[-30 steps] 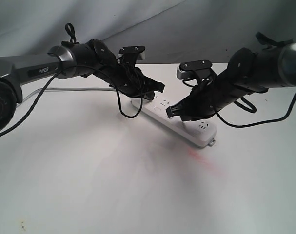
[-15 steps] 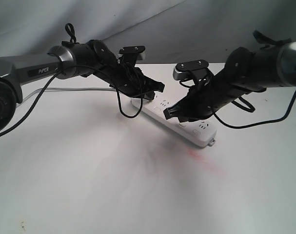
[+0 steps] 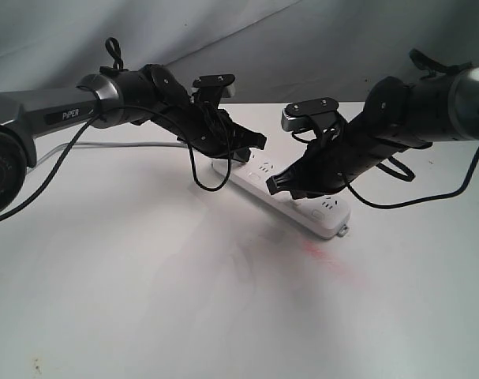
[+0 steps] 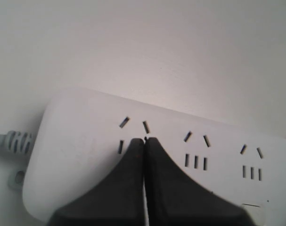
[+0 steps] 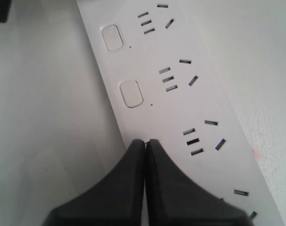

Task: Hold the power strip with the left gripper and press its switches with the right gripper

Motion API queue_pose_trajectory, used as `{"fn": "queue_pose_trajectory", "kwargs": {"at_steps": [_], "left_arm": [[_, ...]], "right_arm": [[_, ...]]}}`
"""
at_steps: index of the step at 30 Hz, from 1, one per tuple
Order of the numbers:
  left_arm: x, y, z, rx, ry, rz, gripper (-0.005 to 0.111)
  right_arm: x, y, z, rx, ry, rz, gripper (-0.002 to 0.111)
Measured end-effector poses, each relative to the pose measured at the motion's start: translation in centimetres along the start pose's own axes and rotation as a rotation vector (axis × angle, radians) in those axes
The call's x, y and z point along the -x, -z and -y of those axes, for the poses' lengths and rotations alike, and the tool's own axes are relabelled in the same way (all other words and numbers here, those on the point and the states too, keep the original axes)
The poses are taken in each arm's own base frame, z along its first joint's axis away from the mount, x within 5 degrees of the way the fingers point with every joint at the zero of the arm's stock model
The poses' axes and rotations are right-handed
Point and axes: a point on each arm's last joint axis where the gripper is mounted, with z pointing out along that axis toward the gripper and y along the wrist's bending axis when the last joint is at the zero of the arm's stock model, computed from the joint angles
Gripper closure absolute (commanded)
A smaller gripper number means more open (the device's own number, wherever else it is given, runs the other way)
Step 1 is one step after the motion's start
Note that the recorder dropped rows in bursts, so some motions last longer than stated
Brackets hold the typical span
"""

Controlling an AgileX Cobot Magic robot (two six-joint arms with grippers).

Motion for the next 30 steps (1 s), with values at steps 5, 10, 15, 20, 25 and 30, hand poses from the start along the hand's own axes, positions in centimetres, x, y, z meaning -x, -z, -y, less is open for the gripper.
{"fn": "queue_pose_trajectory", "kwargs": {"at_steps": [5,10,15,20,25,30], "left_arm": [[0.0,0.0,0.0,0.0,0.0,0.0,0.107],[0.0,0.0,0.0,0.0,0.0,0.0,0.107],[0.0,0.0,0.0,0.0,0.0,0.0,0.107],[0.0,0.0,0.0,0.0,0.0,0.0,0.107],[0.0,0.0,0.0,0.002,0.0,0.003,0.107],[0.0,0.0,0.0,0.002,0.0,0.003,0.107]], "right_arm": [[0.0,0.0,0.0,0.0,0.0,-0.001,0.108],[-0.2,-0.3,0.1,0.0,0.003,-0.012,0.108],[-0.6,-1.1,0.2,-0.001,-0.003,-0.034,0.108],[-0.7,-1.3,0.3,-0.007,0.005,-0.037,0.108],[-0.7,-1.8,0.5,-0.015,0.003,-0.032,0.108],[-0.6,-2.1,0.5,-0.016,-0.002,-0.031,0.108]]}}
